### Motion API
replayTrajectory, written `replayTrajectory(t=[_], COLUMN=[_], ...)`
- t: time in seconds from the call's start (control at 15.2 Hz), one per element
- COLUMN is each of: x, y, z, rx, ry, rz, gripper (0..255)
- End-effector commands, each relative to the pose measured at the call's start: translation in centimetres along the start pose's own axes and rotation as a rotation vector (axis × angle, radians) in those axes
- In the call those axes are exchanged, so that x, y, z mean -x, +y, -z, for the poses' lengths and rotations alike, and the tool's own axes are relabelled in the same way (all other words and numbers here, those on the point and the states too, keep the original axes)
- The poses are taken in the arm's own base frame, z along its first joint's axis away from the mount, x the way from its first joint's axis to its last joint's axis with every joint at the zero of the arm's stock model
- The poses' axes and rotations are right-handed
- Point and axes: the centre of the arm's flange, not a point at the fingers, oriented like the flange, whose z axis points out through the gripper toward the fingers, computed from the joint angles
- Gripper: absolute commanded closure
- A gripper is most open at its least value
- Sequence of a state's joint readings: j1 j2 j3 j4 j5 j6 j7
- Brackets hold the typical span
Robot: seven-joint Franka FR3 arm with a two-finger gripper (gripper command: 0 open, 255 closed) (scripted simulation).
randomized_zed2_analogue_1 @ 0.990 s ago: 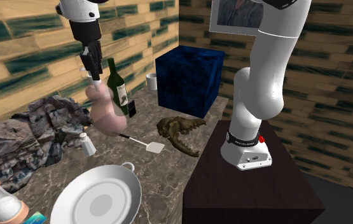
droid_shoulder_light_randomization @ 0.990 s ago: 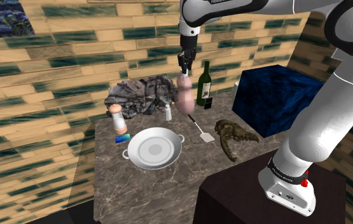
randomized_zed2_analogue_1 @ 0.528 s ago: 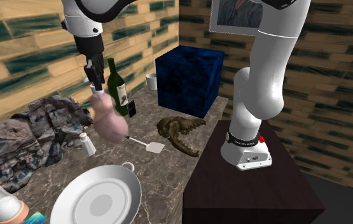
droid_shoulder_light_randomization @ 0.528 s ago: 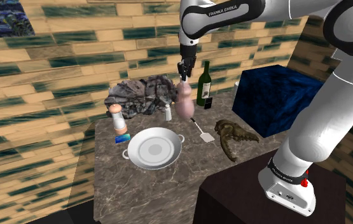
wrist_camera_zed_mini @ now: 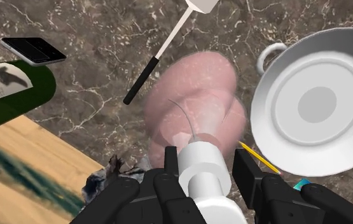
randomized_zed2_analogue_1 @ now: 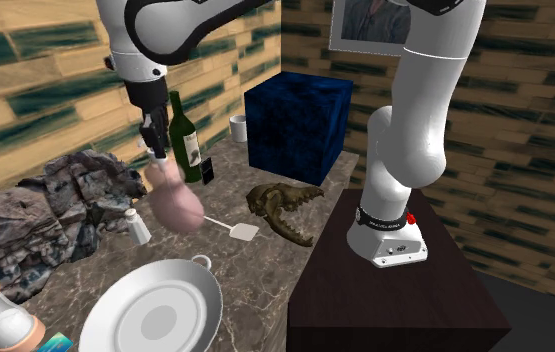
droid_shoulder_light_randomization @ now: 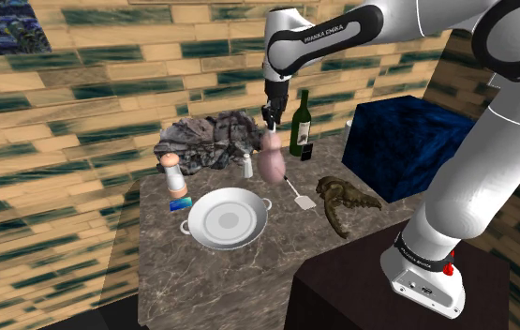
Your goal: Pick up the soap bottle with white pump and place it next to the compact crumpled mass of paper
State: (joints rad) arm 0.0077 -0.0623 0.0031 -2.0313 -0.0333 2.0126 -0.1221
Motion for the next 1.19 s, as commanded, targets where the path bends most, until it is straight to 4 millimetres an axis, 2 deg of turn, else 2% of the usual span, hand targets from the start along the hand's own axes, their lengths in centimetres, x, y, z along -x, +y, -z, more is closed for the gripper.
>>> replayTrajectory(t=[0.0,0.13,0.66,0.73,1.06,1.12], x=[0.0,0.0,0.0,0.0,0.0,0.0], y=[0.1,0.0,0.0,0.0,0.0,0.0], z=[-1.0,-2.3,-2.3,-2.3,-2.3,-1.0], rx=[0.000,0.000,0.000,0.000,0.000,0.000], ry=[0.002,0.002,0.002,0.002,0.002,0.002], rz=[0.000,0.000,0.000,0.000,0.000,0.000], gripper=[255,255,255,0,0,0])
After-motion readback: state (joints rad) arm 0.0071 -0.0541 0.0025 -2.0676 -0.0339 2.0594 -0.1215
